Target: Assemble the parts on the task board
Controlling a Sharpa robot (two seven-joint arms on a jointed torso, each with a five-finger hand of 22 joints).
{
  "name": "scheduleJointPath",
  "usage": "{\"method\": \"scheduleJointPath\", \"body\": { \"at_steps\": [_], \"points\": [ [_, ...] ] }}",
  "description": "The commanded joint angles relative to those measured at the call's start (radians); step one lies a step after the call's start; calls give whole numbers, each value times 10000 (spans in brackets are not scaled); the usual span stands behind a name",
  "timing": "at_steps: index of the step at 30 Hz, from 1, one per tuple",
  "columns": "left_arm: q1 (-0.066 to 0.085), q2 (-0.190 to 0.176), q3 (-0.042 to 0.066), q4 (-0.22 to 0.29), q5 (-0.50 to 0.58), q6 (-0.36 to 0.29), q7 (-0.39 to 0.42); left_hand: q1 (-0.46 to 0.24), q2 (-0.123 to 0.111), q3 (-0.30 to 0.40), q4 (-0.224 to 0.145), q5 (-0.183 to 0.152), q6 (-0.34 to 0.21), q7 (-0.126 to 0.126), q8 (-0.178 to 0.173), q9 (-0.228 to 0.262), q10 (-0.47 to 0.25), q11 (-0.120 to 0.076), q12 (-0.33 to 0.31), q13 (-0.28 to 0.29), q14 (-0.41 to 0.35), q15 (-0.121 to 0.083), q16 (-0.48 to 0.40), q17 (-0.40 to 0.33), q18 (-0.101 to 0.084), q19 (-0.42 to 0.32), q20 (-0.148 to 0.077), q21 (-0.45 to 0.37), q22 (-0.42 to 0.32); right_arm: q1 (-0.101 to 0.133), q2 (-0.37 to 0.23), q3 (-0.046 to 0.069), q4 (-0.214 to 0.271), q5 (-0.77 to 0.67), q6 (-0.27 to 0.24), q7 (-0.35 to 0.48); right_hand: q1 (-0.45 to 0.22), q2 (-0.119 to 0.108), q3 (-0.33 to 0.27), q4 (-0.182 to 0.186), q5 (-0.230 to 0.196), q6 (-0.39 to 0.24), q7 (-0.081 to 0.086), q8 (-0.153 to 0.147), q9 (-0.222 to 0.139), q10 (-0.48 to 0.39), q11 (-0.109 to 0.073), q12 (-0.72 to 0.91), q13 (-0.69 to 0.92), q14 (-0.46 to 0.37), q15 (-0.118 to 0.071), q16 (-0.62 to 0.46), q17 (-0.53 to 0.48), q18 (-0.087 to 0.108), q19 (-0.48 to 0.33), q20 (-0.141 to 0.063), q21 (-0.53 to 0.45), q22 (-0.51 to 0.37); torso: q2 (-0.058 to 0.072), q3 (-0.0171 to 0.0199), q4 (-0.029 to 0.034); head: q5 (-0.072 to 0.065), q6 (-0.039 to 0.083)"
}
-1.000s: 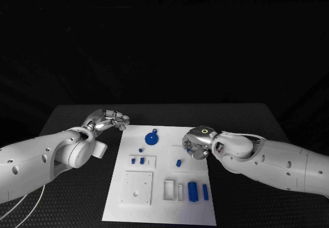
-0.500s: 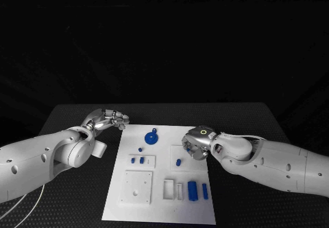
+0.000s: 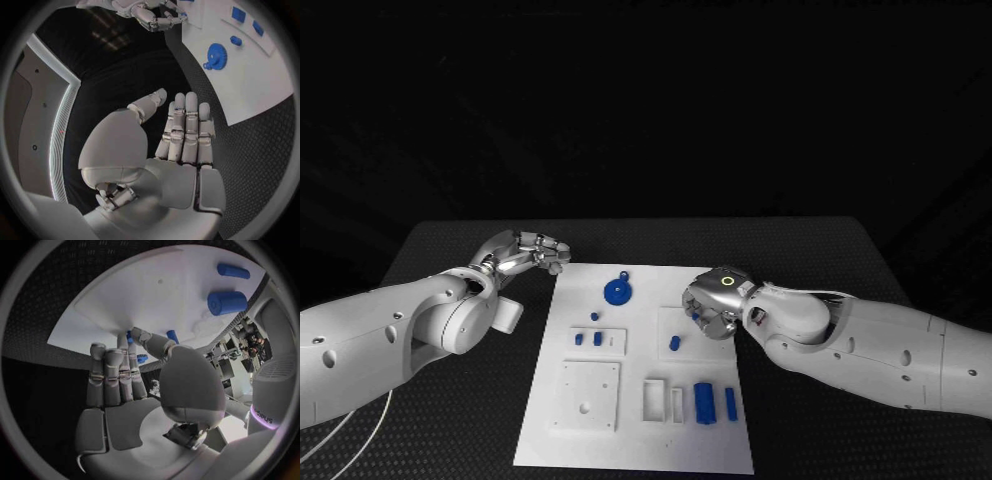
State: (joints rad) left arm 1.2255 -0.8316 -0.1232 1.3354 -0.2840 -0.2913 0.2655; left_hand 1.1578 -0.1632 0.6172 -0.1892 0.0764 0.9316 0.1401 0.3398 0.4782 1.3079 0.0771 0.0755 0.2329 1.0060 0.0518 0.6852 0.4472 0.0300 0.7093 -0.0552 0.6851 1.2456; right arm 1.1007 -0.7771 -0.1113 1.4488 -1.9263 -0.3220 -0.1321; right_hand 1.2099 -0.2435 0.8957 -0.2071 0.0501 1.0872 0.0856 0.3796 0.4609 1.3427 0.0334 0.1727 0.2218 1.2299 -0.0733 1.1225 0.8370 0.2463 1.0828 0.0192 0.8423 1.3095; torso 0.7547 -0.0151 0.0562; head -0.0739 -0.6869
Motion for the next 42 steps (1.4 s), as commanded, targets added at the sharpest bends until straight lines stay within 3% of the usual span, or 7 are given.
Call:
{"method": "scheduleJointPath", "body": {
  "at_steps": [1, 5, 10, 29, 35, 37, 42],
  "points": [
    [10, 20, 7, 0, 75, 131, 59, -83, 16, -72, -7, 48, -61, -1, 44, -13, -61, 35, -32, -17, 51, -13, -41, 15, 63, 32, 70, -66, 12, -65, -43, -41, 89, -142, 27, 8, 21, -83, 66, 21, 31, 77, 10, 71, 22, 94, -17, 25, 142, 64, -50, 62, 16, 155, 80, -15, 54, 163, 3, -10, 7, 8, 11],
    [10, 19, 7, -17, 80, 141, 55, -91, 15, -75, -2, 48, -64, 1, 44, -14, -64, 36, -33, -18, 53, -13, -50, 22, 61, 32, 71, -71, 14, -61, -137, -13, 232, -35, 43, 41, 17, -110, 100, 55, 28, 83, 7, 72, 36, 103, -21, 17, 159, 78, -55, 58, 22, 155, 95, -25, 60, 158, -2, -7, 0, 23, 26],
    [10, 1, 7, -67, 105, 156, 57, -93, 19, -75, 1, 50, -67, 2, 44, -15, -67, 37, -33, -19, 55, -13, -59, 29, 61, 33, 70, -75, 15, -9, -286, 135, 483, 126, 152, 124, 10, -132, 130, 89, 28, 87, 4, 72, 49, 112, -24, 10, 175, 88, -58, 52, 26, 155, 104, -32, 63, 154, 2, -5, 0, 31, 21],
    [10, -6, 7, -191, 177, 184, 63, -91, 14, -77, 0, 49, -69, 1, 46, -16, -70, 37, -32, -20, 59, -13, -80, 46, 61, 32, 69, -86, 17, 207, -606, 454, 1207, 663, 130, 300, -9, -148, 150, 130, 44, 91, 3, 70, 65, 124, -27, 1, 197, 99, -61, 48, 37, 155, 111, -38, 68, 152, 5, -4, -6, 110, 22],
    [12, 51, 7, -317, 251, 103, 72, -88, 20, -74, 1, 51, -69, 1, 47, -16, -70, 37, -30, -20, 61, -13, -89, 53, 61, 33, 69, -91, 18, 205, -271, 462, 1479, 1040, -320, 463, -18, -140, 161, 153, 61, 87, 5, 66, 72, 123, -27, -8, 206, 103, -62, 42, 40, 155, 116, -41, 68, 150, -18, -11, 0, 325, 22],
    [14, 67, 7, -338, 273, 77, 80, -88, 22, -74, 2, 51, -69, 1, 48, -16, -70, 37, -30, -20, 62, -13, -92, 56, 61, 34, 69, -93, 18, 205, -161, 462, 1498, 1040, -340, 452, -18, -136, 165, 159, 71, 85, 5, 64, 75, 122, -27, -12, 209, 105, -62, 38, 40, 155, 118, -42, 68, 148, -15, -12, 1, 336, 23],
    [40, 180, 7, -464, 387, -30, 104, -85, 27, -72, 5, 52, -63, -1, 53, -15, -66, 35, -26, -19, 69, -14, -101, 66, 61, 36, 68, -97, 19, 204, 313, 462, 1570, 887, -304, 358, -19, -130, 169, 165, 79, 82, 6, 62, 79, 121, -27, -17, 215, 108, -62, 33, 40, 155, 122, -45, 68, 146, -20, -27, 14, 629, 33]
  ]
}}
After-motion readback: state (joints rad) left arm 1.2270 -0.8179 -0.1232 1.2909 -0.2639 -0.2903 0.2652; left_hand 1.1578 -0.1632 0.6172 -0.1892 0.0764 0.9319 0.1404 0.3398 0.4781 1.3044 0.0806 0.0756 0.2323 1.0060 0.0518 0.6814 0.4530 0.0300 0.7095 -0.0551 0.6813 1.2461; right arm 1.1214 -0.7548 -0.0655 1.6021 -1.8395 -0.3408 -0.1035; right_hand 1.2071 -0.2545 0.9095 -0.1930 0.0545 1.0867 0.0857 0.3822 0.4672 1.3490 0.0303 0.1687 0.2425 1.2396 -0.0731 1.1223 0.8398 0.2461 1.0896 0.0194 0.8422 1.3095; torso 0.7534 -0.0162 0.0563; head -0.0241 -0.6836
